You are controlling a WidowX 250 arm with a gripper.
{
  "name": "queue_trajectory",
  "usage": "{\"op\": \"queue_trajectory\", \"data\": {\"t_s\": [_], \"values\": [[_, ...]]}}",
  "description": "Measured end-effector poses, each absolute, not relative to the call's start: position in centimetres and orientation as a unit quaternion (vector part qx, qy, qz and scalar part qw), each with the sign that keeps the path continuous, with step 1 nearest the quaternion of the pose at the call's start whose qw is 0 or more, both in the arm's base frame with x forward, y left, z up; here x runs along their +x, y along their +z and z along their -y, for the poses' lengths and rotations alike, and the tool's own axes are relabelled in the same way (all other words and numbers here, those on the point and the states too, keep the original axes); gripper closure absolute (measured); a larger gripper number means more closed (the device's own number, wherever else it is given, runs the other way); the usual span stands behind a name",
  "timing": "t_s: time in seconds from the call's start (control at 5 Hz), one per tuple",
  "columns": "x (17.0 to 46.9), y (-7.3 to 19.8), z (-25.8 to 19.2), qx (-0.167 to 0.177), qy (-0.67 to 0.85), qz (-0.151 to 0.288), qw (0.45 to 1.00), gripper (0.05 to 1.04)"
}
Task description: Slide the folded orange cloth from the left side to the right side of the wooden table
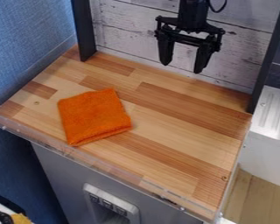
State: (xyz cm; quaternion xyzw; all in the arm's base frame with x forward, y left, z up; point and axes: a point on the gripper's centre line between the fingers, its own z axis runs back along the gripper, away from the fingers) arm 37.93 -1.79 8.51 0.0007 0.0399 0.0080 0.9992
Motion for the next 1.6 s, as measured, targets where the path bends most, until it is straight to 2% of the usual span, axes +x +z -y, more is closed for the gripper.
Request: {"op": "queue_trajectory", "data": {"t_s": [0.2,0.8,1.2,1.4,1.6], "values": [[36.7,6.8,1.3,-0.002,-0.039,-0.058,0.998,0.087],[33.0,6.6,-4.9,-0.02,-0.224,0.006,0.974,0.084],[30.8,6.8,-7.3,-0.009,-0.324,0.029,0.945,0.084],[30.2,6.5,-7.9,-0.01,-0.357,0.022,0.934,0.127],[29.6,6.1,-8.1,-0.009,-0.38,0.013,0.925,0.403]]}}
